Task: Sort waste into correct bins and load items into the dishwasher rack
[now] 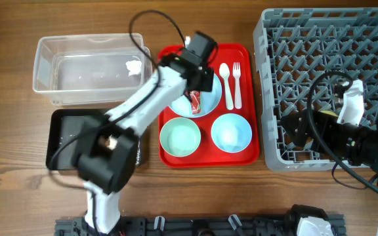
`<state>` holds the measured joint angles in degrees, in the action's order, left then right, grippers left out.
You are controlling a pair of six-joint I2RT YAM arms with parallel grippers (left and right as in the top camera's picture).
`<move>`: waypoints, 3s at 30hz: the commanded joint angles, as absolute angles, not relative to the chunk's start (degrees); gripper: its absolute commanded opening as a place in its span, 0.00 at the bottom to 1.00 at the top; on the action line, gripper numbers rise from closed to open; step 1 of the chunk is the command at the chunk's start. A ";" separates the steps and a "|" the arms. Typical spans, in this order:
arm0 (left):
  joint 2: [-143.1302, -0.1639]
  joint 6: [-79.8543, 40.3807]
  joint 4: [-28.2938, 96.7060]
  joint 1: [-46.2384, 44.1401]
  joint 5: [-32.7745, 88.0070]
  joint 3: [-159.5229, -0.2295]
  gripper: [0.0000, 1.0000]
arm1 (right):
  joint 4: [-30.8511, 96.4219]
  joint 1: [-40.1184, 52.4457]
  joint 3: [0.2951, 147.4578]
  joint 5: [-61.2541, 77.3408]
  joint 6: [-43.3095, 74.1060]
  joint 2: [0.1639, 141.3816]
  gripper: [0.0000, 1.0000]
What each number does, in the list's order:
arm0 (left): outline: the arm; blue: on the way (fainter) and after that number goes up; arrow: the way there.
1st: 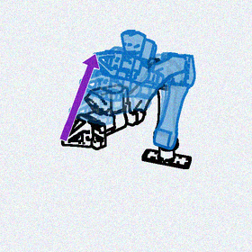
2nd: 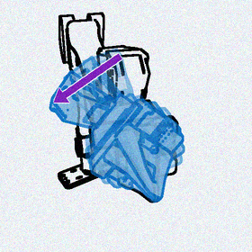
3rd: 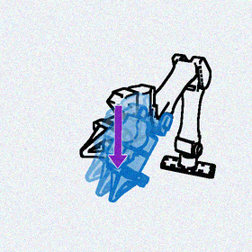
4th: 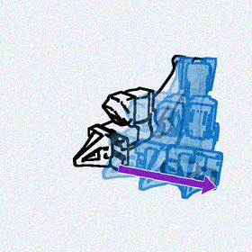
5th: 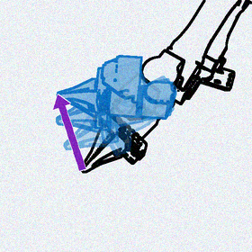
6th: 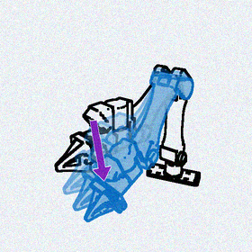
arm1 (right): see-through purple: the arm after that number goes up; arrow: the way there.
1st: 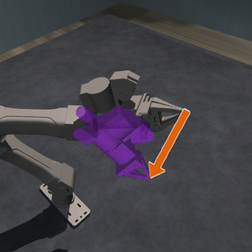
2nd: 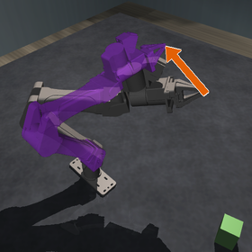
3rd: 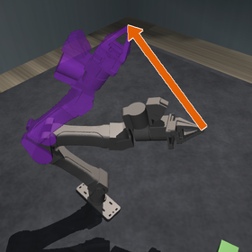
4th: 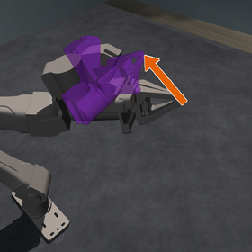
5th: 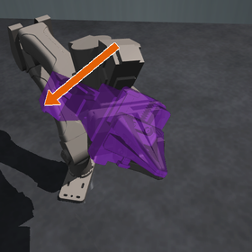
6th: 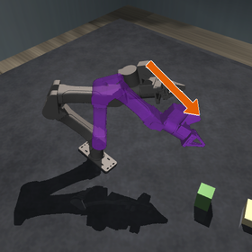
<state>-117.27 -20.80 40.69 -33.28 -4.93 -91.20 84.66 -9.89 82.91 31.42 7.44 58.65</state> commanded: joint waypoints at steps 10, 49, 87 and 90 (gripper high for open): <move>-124.51 -27.38 40.03 -33.41 -8.82 -91.07 0.58 | 84.68 -9.54 82.81 30.92 7.68 58.78 0.91; -109.86 -22.28 47.24 -7.46 -15.92 -94.45 0.13 | 84.79 -9.54 82.81 30.92 7.70 58.78 0.92; -75.53 -19.49 76.25 -19.77 -4.14 -97.25 1.00 | 86.13 -9.54 82.81 29.58 7.64 58.78 1.00; -70.19 -19.53 76.31 -19.77 -6.04 -97.25 1.00 | 86.13 -9.54 82.81 29.56 7.68 59.07 1.00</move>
<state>-77.30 -20.21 76.23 -19.53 -3.79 -96.40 86.15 -9.89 82.91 30.37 7.44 58.65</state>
